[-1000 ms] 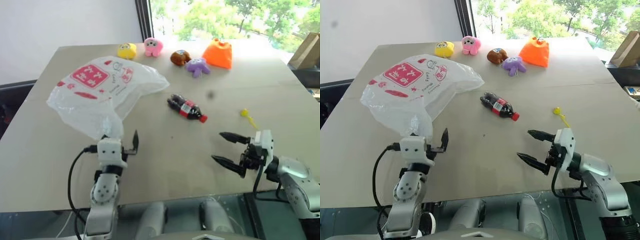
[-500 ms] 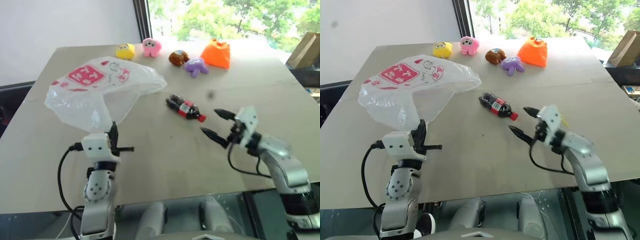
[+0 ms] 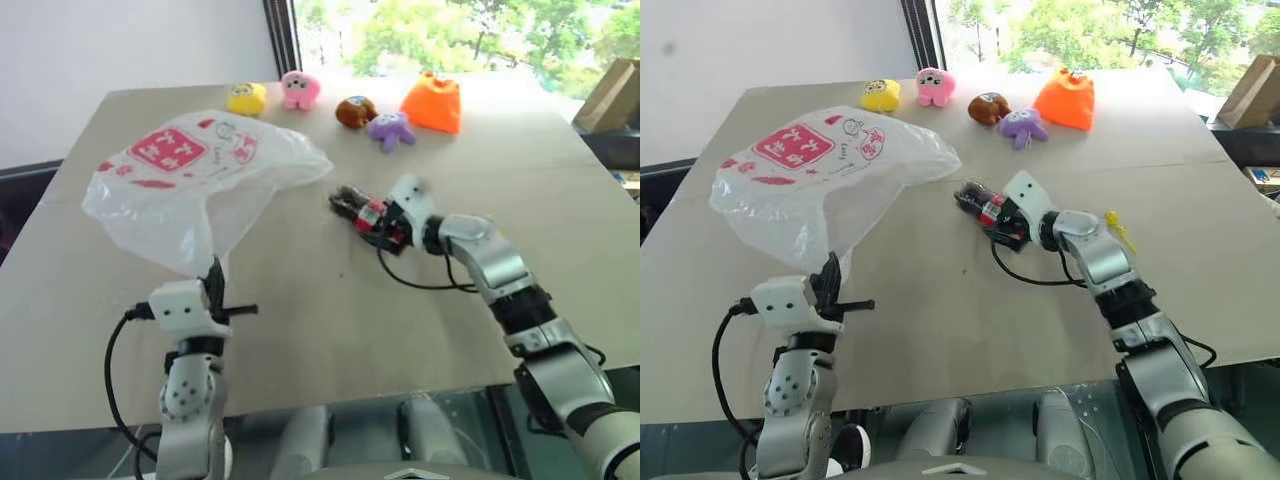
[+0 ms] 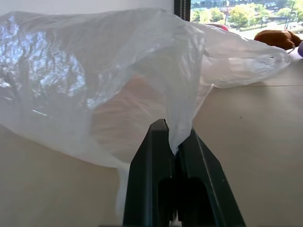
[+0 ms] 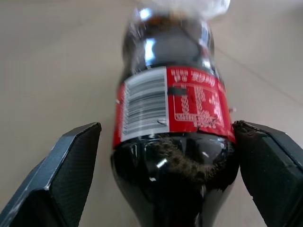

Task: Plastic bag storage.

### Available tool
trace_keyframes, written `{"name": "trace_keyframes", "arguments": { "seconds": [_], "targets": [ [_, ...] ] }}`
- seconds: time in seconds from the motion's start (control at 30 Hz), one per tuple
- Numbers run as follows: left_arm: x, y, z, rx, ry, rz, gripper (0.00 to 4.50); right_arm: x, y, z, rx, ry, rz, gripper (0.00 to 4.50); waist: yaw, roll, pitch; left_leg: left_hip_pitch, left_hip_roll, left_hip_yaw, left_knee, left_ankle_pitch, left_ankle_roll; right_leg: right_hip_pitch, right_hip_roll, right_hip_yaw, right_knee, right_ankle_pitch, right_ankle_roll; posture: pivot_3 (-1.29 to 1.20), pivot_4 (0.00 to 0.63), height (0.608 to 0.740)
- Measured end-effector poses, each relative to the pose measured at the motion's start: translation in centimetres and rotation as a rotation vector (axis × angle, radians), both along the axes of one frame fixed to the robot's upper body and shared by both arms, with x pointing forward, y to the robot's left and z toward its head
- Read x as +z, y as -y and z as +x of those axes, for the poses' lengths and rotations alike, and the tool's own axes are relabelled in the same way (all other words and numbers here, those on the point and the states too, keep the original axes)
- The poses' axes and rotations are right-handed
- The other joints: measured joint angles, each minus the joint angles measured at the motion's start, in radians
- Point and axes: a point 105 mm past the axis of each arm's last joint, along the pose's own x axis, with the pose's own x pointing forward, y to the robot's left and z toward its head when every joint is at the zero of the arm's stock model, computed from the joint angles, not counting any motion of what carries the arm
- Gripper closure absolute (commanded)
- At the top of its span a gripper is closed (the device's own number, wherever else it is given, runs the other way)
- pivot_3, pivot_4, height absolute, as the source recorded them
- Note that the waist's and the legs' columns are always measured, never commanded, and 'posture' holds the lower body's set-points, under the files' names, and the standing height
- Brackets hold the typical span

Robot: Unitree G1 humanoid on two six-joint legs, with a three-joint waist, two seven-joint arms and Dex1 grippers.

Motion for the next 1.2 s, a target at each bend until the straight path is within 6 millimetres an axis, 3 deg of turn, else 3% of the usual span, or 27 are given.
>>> {"name": "trace_keyframes", "arguments": {
  "seconds": [0.1, 0.17, 0.27, 0.4, 0.47, 0.57, 0.7, 0.83, 0.97, 1.13, 1.2],
  "targets": [
    [0.0, -0.7, -0.5, 0.056, 0.007, -0.014, 4.5, -1.3, -0.2, 0.4, -0.032, -0.043, -0.015, 0.87, -0.013, 0.0, 0.0, 0.001, 0.0, 0.0, 0.0, -0.002, 0.004, -0.001, 0.0, 0.001, 0.004, 0.0, 0.0, 0.0, 0.15, 0.74],
    [0.4, -1.5, -0.5, 0.095, 0.022, -0.011, 4.5, -1.6, -0.6, 0.4, -0.027, -0.047, -0.014, 1.81, -0.015, 0.0, 0.0, 0.001, 0.0, 0.0, 0.0, -0.002, 0.004, -0.003, 0.001, 0.001, 0.008, 0.0, 0.0, 0.0, 0.15, 0.74],
    [1.6, -2.4, 0.3, 0.138, 0.065, 0.0, 4.5, -1.5, -0.5, 0.5, -0.034, -0.035, -0.008, 2.19, -0.013, 0.0, 0.0, 0.001, 0.0, -0.001, 0.002, -0.002, 0.004, -0.002, 0.001, 0.0, 0.01, 0.0, 0.0, 0.0, 0.15, 0.74],
    [3.4, -3.3, 3.5, 0.155, 0.109, 0.006, 4.5, 0.1, 0.5, 1.4, -0.106, 0.021, 0.05, 2.19, -0.009, 0.001, 0.001, 0.001, -0.001, -0.003, 0.007, -0.002, 0.004, -0.001, 0.002, -0.001, 0.013, 0.0, 0.0, 0.0, 0.15, 0.74],
    [4.8, -2.7, 5.6, 0.124, 0.149, 0.001, 4.5, 0.8, 1.4, 1.7, -0.147, 0.044, 0.076, 2.19, -0.008, 0.0, 0.001, 0.0, -0.002, -0.003, 0.008, -0.002, 0.004, -0.002, 0.001, -0.001, 0.013, 0.0, 0.0, 0.0, 0.15, 0.74],
    [7.8, 0.2, 9.7, -0.007, 0.221, 0.01, 4.5, 2.4, 3.3, 2.1, -0.227, 0.101, 0.113, 2.19, -0.006, 0.0, 0.001, -0.001, -0.003, -0.003, 0.008, 0.001, -0.001, -0.002, 0.0, -0.001, 0.012, 0.0, 0.0, 0.0, 0.15, 0.74],
    [8.6, 3.5, 12.1, -0.167, 0.231, 0.011, 4.5, 3.0, 4.9, 1.5, -0.258, 0.122, 0.104, 2.19, -0.02, 0.0, 0.001, -0.004, -0.003, -0.001, 0.005, 0.001, -0.001, -0.006, -0.001, 0.001, 0.009, 0.0, 0.0, 0.0, 0.15, 0.74],
    [7.6, 4.9, 12.4, -0.261, 0.211, 0.037, 4.5, 2.4, 5.0, -0.1, -0.207, 0.088, 0.071, 2.19, -0.036, 0.0, 0.001, -0.015, -0.004, 0.0, 0.005, 0.001, -0.001, -0.018, -0.001, 0.002, 0.011, 0.0, 0.0, 0.0, 0.15, 0.74],
    [5.6, 4.1, 11.7, -0.26, 0.161, 0.046, 4.5, 1.9, 4.4, -1.8, -0.14, 0.04, 0.055, 2.19, -0.044, 0.0, 0.001, -0.015, -0.004, 0.001, 0.006, 0.001, -0.001, -0.019, -0.002, 0.003, 0.013, 0.0, 0.0, 0.0, 0.15, 0.74],
    [3.2, 1.9, 10.3, -0.197, 0.097, 0.047, 4.5, 6.5, 4.0, 0.5, -0.138, 0.148, 0.075, 0.04, -0.041, 0.0, 0.001, -0.013, -0.004, -0.001, 0.009, 0.001, 0.0, -0.016, -0.001, 0.003, 0.015, 0.002, 0.002, 0.0, 0.15, 0.74],
    [2.7, 1.4, 9.8, -0.174, 0.088, 0.04, 4.5, 7.7, 3.7, 1.9, -0.14, 0.171, 0.08, 0.04, -0.042, 0.0, 0.001, -0.011, -0.004, 0.0, 0.009, 0.001, 0.0, -0.016, -0.001, 0.003, 0.015, 0.003, 0.002, 0.0, 0.15, 0.74]
  ]
}}
